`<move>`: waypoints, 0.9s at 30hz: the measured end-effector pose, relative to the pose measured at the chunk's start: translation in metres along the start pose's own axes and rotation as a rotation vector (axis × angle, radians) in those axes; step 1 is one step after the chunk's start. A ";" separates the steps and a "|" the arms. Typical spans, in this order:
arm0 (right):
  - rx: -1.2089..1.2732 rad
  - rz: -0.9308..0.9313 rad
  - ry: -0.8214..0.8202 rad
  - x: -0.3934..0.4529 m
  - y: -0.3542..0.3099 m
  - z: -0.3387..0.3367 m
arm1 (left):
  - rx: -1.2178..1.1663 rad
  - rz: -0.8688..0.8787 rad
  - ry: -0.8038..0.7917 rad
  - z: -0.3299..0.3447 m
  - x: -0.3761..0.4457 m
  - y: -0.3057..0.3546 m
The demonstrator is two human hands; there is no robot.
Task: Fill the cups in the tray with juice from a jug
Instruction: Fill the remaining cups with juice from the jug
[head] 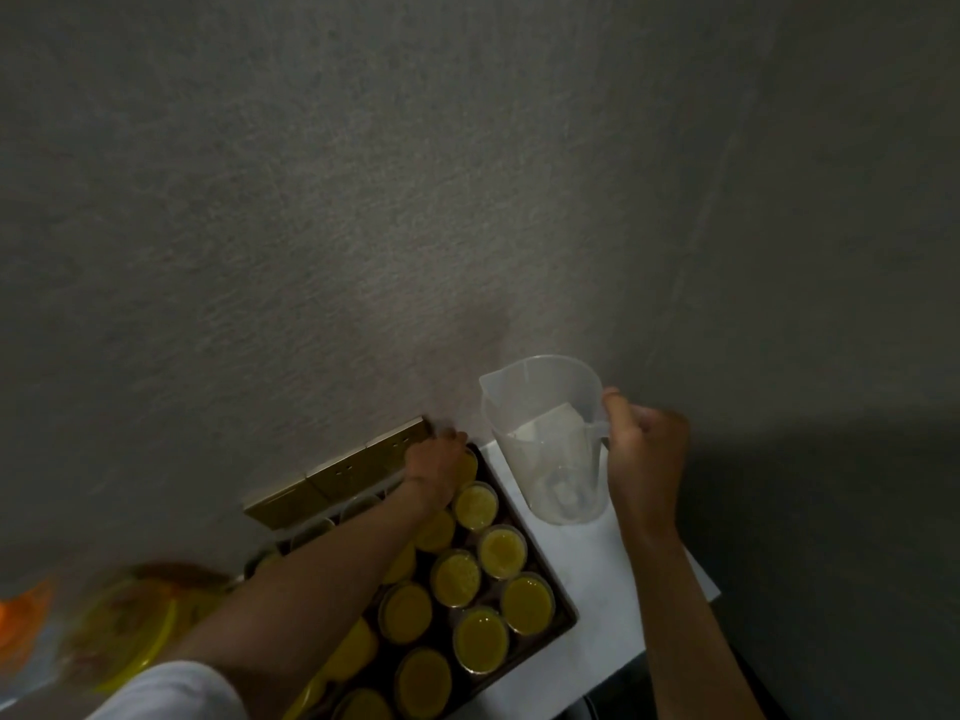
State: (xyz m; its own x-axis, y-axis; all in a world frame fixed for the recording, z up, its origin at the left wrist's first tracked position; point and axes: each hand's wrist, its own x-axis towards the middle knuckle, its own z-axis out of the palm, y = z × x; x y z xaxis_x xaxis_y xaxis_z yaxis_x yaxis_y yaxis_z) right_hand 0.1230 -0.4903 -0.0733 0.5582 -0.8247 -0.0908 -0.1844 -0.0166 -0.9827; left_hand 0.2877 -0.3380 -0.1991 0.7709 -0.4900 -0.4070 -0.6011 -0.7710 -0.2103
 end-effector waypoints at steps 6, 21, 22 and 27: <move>0.010 0.023 -0.017 -0.005 0.001 0.001 | 0.025 -0.008 0.008 0.002 0.001 0.002; 0.088 -0.044 -0.172 -0.027 0.001 0.014 | -0.212 -0.052 0.149 -0.009 -0.047 -0.024; 0.082 -0.063 -0.183 -0.030 0.001 0.017 | -0.233 -0.062 0.173 -0.010 -0.054 -0.027; 0.067 -0.098 -0.270 -0.050 -0.002 0.034 | -0.499 -0.172 0.238 -0.005 -0.090 -0.046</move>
State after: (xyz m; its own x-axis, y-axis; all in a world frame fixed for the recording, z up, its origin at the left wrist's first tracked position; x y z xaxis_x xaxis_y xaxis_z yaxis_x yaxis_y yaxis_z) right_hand 0.1225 -0.4299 -0.0722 0.7673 -0.6407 -0.0254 -0.0696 -0.0439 -0.9966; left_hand 0.2465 -0.2605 -0.1481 0.9096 -0.3739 -0.1811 -0.3350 -0.9179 0.2127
